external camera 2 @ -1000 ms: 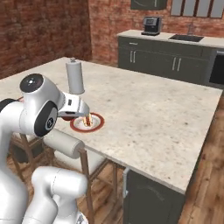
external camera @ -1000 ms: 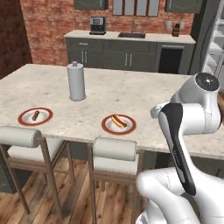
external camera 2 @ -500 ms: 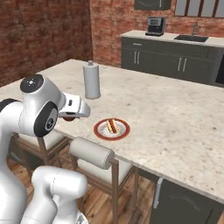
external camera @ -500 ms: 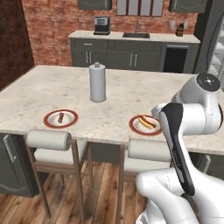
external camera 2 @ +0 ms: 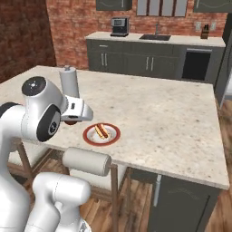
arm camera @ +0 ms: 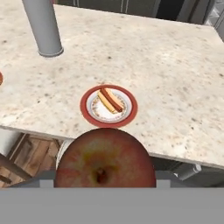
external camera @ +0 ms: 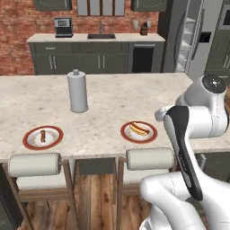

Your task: Pick up the tangerine and apple from the fridge and place one fruit on each plate on the dining counter.

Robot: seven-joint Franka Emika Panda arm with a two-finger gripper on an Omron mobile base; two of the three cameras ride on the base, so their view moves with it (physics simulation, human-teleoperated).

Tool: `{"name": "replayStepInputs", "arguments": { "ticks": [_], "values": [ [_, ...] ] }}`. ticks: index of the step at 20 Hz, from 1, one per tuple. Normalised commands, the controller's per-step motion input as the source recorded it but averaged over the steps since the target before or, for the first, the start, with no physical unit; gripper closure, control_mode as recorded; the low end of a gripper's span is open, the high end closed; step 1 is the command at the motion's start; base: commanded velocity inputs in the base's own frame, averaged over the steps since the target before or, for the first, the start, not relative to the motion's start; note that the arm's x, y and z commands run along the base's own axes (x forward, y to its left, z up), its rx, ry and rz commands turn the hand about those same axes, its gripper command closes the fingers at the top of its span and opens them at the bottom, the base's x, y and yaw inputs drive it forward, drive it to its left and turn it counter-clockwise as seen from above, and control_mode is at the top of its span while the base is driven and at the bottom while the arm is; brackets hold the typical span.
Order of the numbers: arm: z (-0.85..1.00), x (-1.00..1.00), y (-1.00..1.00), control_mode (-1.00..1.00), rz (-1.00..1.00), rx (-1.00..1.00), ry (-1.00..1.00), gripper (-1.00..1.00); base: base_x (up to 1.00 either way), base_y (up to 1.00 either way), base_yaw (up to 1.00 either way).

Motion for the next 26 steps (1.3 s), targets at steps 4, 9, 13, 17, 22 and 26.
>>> {"name": "replayStepInputs", "arguments": {
  "ticks": [4, 9, 13, 17, 22, 26],
  "values": [
    [0.00, 0.00, 0.00, 1.00, 0.00, 0.00, 0.00, 1.00, 0.38, 0.83, -0.46],
    [0.00, 0.00, 0.00, 1.00, 0.00, 0.00, 0.00, 1.00, 0.89, 0.19, -0.27],
    [0.00, 0.00, 0.00, 1.00, 0.00, 0.00, 0.00, 1.00, 0.36, 0.07, -0.02],
    [0.00, 0.00, 0.00, 1.00, 0.00, 0.00, 0.00, 1.00, 0.00, 0.00, 0.00],
    [0.01, 0.28, 0.18, -1.00, -0.03, -0.05, 0.19, 1.00, 0.11, 0.14, -0.03],
    [-0.13, 0.77, 0.11, -1.00, -0.04, -0.01, 0.65, 1.00, 0.00, 0.00, 0.00]
  ]
}}
